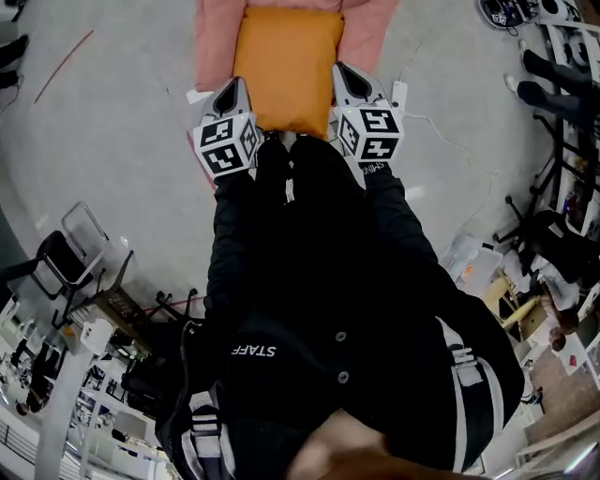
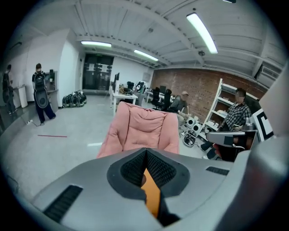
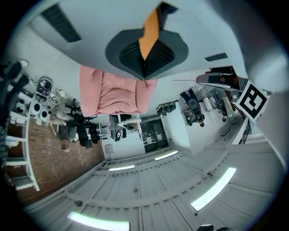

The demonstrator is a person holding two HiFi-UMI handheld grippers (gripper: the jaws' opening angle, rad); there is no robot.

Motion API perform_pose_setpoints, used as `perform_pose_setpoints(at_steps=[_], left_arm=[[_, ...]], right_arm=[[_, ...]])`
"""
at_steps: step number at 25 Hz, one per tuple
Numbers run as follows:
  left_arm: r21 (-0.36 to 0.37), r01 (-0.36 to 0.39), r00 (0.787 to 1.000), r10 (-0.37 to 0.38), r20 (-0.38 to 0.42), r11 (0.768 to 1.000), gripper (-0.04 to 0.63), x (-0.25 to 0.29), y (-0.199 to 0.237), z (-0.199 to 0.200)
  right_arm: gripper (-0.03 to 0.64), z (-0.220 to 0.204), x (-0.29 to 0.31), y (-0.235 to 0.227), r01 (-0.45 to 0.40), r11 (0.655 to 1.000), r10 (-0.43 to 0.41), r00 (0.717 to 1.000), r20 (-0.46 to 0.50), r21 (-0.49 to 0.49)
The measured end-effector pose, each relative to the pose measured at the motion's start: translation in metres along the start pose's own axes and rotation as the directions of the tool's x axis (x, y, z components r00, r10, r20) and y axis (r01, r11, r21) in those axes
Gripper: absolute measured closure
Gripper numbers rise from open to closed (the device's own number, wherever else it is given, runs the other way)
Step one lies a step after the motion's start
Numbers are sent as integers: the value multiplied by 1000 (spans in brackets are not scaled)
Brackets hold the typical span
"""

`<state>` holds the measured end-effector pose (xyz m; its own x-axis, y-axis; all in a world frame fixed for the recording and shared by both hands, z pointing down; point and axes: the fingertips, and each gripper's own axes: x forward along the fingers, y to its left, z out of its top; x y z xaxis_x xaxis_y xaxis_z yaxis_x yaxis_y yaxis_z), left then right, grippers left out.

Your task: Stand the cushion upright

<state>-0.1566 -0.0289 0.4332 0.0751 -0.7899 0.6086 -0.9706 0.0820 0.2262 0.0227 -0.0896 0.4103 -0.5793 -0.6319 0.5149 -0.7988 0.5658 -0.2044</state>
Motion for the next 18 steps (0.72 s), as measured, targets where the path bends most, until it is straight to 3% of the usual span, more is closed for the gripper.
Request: perform_pose_setpoints(at_steps=[4,9,18], left_arm=[[24,28,996,-26,-89,999,595,57,8,-22],[16,29,975,-25,-220,999,595,121,37,-69],[38,63,941,-47,-334,997,595,237,75,-156]], right_arm=[[604,-35,32,-24,38,998,-33,995,-93,53],[604,-96,79,-45,95,988,-67,974,-216,120],[601,-218,173,-100,189,967,-114,920,-376,170]])
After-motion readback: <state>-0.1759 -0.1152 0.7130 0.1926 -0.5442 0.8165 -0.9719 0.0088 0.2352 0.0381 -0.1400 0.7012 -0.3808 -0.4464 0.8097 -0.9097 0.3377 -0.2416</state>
